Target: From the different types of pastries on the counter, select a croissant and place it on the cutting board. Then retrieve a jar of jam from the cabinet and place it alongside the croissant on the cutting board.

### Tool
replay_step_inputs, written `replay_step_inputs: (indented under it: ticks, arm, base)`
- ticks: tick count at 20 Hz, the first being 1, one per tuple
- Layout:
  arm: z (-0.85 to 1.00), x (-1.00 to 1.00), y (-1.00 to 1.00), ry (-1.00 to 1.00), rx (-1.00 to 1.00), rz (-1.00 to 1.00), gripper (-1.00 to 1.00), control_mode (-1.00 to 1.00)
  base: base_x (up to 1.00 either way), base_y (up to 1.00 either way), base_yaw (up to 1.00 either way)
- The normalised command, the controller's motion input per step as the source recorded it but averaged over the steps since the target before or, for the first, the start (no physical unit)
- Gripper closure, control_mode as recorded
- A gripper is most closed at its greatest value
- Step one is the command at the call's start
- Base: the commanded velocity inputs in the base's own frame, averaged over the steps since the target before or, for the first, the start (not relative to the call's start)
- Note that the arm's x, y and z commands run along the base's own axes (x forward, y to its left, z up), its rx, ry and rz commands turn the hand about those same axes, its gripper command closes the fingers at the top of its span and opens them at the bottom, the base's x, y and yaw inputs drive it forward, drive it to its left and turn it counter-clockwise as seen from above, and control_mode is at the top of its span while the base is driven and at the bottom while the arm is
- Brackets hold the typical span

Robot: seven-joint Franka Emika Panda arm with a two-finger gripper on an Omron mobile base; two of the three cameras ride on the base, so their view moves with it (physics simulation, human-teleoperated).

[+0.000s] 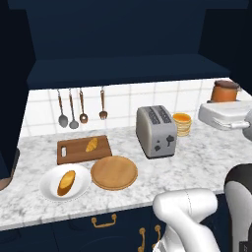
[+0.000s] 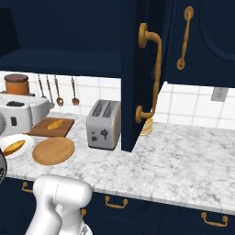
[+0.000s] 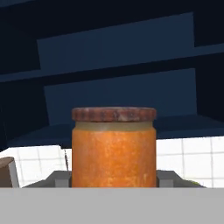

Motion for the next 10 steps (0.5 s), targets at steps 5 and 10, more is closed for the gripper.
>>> replay_step_inputs:
  ticks: [5, 10]
  arm:
    - [-0.08, -0.95, 0.29, 0.13, 0.01, 0.11, 1.0, -1.0]
    - [-0.01, -0.66, 0.16, 0.2, 0.02, 0.09, 1.0, -1.0]
  base:
    - [0.0, 0.0, 0.0]
    - [0.0, 0.0, 0.0]
